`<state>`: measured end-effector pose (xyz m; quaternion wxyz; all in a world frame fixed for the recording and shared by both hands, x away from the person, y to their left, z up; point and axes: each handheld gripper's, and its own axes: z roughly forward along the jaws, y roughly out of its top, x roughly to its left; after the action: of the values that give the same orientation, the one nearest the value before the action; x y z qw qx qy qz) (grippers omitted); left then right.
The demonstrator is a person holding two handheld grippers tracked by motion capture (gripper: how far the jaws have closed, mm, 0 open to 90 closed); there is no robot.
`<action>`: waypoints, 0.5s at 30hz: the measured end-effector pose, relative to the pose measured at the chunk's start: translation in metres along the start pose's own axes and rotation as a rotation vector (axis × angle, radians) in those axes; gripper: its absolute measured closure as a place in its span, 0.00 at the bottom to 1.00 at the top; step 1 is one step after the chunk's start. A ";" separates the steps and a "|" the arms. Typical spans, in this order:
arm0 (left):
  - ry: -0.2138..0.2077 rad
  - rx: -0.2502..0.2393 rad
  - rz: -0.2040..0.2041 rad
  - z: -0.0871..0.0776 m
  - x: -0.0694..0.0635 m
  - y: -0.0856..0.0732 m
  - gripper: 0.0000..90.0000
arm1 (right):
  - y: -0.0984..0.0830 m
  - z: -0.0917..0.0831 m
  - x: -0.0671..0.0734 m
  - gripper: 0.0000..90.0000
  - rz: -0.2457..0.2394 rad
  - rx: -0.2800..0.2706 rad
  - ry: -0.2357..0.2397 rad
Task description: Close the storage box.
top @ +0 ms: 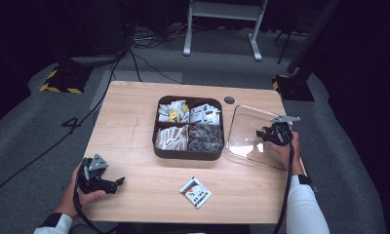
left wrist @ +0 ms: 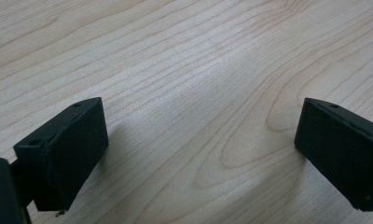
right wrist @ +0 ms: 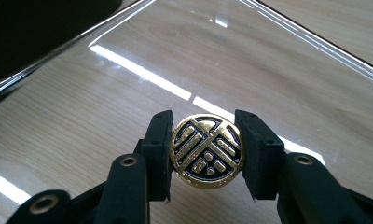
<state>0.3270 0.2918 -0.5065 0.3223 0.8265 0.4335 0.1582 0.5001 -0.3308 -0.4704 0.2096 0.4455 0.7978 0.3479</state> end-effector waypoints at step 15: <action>0.000 0.000 0.000 0.000 0.000 0.000 0.03 | 0.018 -0.033 0.001 0.66 0.008 -0.094 -0.009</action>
<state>0.3270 0.2918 -0.5065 0.3224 0.8265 0.4335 0.1582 0.4884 -0.3357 -0.4349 0.2326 0.4400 0.7778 0.3838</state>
